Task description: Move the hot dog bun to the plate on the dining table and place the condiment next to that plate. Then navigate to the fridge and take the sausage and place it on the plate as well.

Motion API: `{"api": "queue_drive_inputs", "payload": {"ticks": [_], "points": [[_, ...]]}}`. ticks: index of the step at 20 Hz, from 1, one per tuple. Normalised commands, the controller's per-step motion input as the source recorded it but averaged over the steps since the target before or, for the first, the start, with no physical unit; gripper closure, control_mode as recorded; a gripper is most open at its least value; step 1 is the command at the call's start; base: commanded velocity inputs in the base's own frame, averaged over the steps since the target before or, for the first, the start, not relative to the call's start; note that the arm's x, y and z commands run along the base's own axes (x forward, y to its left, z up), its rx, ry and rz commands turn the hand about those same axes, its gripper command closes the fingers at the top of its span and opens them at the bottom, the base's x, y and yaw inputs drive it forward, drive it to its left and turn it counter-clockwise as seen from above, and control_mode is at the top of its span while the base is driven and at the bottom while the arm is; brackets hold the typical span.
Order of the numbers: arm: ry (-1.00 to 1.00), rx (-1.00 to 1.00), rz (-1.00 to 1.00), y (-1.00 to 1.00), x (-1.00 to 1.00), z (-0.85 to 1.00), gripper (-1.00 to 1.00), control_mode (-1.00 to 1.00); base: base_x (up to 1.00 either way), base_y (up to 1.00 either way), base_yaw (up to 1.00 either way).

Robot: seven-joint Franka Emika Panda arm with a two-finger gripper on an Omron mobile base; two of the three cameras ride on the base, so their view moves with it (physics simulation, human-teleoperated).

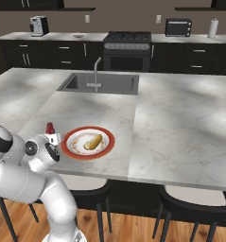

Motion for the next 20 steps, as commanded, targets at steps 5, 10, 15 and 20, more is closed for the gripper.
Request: {"api": "queue_drive_inputs", "payload": {"ticks": [5,10,15,20], "points": [[-0.01,0.00,0.00,0.00,-0.30,0.30,-1.00,-1.00,0.00,0.00,0.00],[-0.05,0.04,0.00,0.00,-0.62,0.87,-1.00,-1.00,0.00,0.00,0.00],[-0.06,0.09,0.02,0.00,-0.72,1.00,-1.00,-1.00,0.00,0.00,0.00],[-0.02,0.12,0.03,0.00,-0.63,1.00,-1.00,-1.00,0.00,0.00,0.00]]}}
